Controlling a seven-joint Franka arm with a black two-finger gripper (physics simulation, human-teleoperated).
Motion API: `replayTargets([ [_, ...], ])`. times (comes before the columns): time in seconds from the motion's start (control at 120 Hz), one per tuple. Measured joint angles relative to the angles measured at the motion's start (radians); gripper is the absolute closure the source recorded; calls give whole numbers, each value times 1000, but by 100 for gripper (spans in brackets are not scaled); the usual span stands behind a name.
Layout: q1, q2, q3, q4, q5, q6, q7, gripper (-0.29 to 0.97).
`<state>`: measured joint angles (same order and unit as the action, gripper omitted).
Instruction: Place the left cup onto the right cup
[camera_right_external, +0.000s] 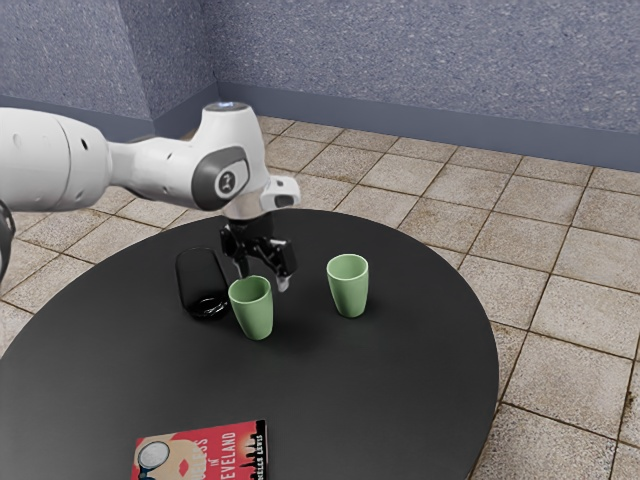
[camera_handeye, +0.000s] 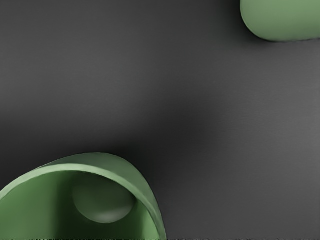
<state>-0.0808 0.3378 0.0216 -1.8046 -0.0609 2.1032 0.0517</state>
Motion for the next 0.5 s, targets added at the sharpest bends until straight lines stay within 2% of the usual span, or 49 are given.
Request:
replayTargets([
  [0.5,-7,65,-2,-64,-2,149,-56,0],
])
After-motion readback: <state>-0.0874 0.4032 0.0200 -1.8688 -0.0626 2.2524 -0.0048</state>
